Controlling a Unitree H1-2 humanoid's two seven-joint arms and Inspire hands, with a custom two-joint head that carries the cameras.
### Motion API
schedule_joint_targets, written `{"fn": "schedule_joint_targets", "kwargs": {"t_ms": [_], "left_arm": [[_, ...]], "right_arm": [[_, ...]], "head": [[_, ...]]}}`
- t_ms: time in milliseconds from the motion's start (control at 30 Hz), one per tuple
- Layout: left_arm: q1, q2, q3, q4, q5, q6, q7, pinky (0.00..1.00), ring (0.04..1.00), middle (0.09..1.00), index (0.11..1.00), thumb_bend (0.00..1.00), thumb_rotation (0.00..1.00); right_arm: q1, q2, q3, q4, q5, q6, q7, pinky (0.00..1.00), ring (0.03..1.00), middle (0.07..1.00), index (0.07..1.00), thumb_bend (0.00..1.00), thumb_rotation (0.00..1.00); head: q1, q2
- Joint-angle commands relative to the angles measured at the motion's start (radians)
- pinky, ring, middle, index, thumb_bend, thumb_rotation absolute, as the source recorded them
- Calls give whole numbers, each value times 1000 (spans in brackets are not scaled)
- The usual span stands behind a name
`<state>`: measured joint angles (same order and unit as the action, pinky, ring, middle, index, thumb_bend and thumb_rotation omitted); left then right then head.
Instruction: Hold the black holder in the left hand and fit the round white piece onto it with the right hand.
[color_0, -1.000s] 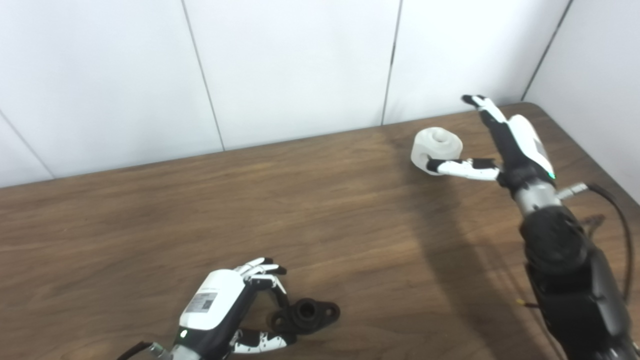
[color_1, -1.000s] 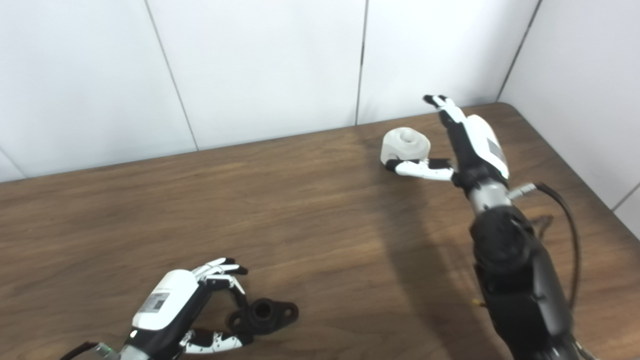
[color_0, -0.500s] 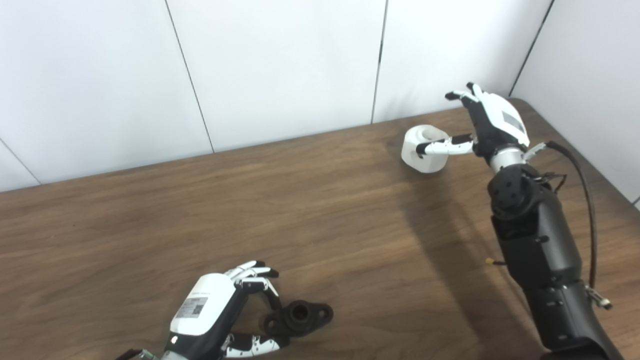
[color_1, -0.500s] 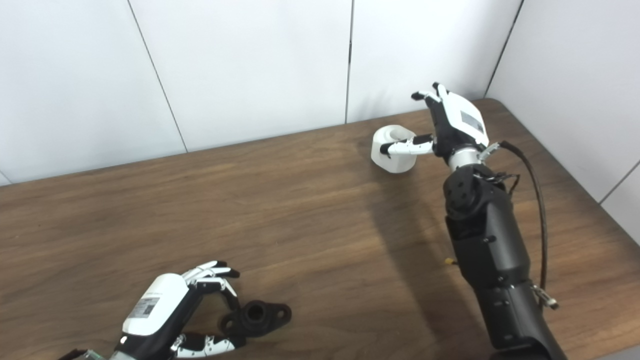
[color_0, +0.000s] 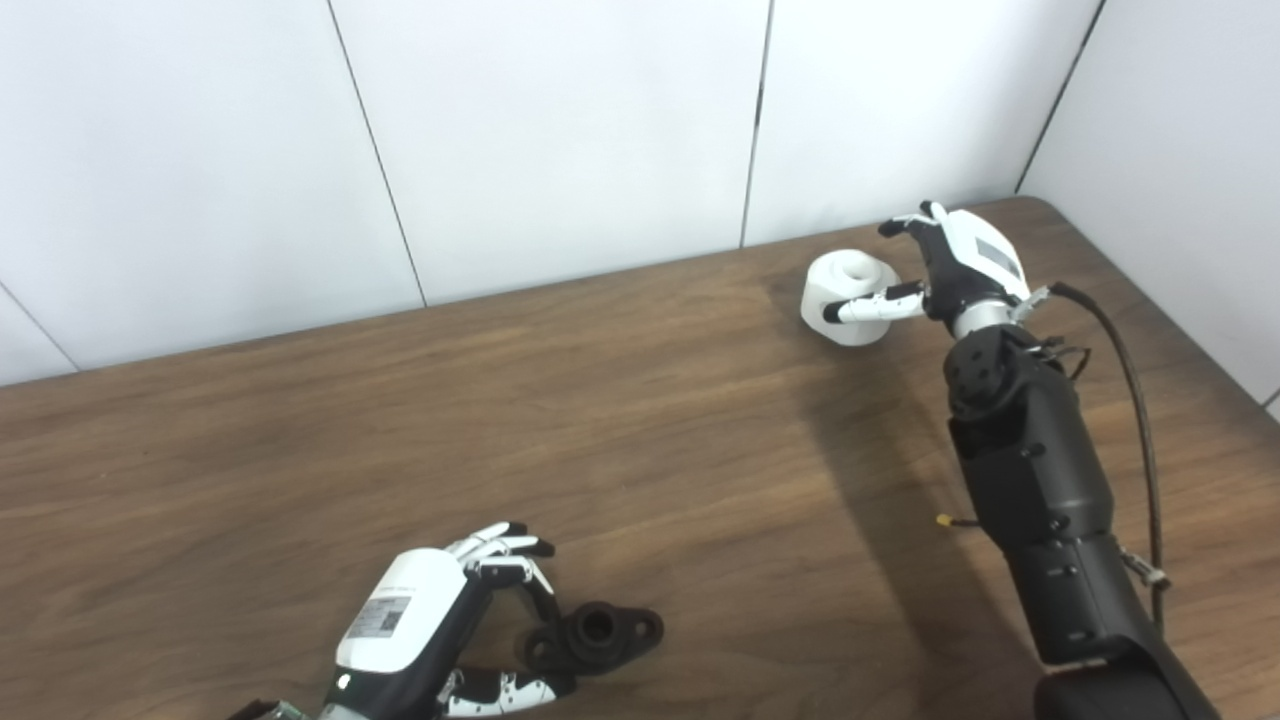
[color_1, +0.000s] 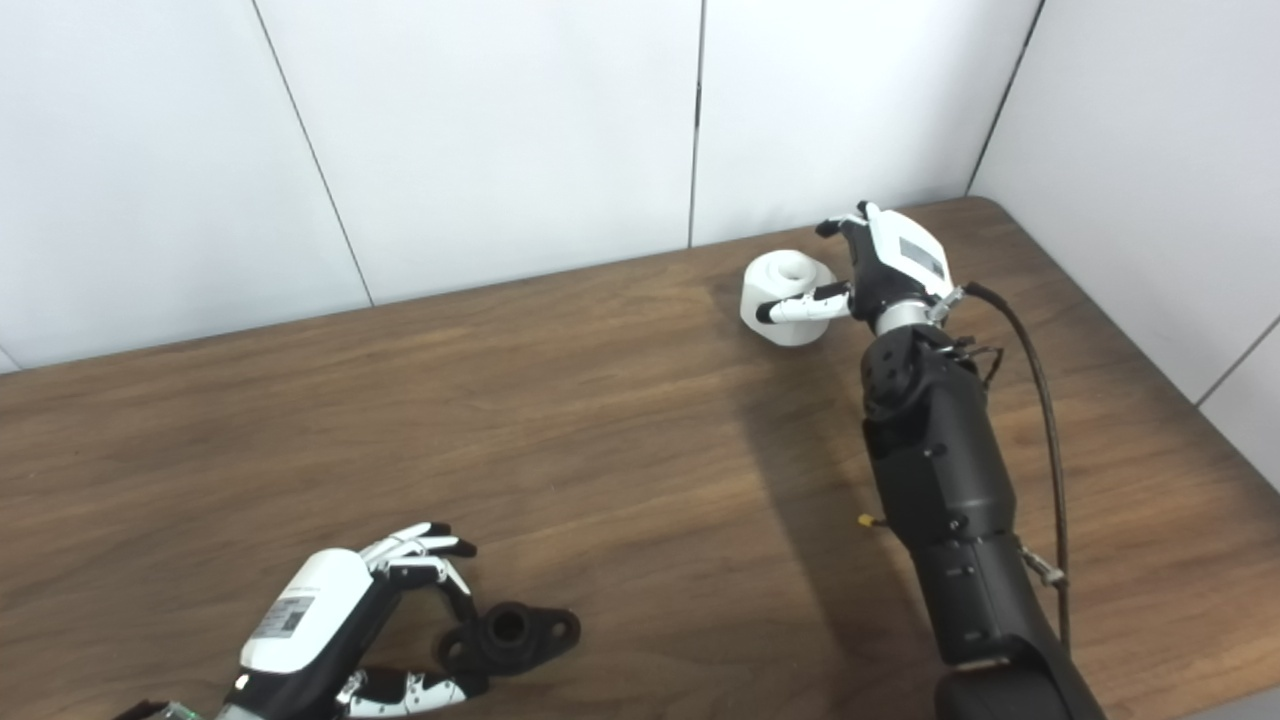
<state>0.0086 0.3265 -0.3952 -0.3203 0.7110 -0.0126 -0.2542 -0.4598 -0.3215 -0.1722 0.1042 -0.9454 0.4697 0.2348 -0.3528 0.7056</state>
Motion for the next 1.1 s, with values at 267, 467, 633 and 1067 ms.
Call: {"fn": "schedule_joint_targets", "kwargs": {"t_ms": [267,467,633,1067], "left_arm": [[50,38,-2,40,7,37,-64,789,885,798,488,515,53],[51,36,0,39,-1,41,-66,788,886,800,488,515,53],[51,37,0,37,-3,44,-69,789,888,802,488,514,53],[51,37,0,35,-1,46,-71,785,886,801,488,515,53]], "right_arm": [[-63,-30,32,43,35,-1,-102,917,981,946,759,860,382],[-60,-37,40,47,56,0,-125,930,978,937,735,845,368],[-54,-48,49,42,71,-1,-144,904,968,922,716,833,345],[-41,-63,54,31,83,0,-146,893,961,913,686,808,311]], "head": [[0,7],[0,8],[1,8],[4,12]]}}
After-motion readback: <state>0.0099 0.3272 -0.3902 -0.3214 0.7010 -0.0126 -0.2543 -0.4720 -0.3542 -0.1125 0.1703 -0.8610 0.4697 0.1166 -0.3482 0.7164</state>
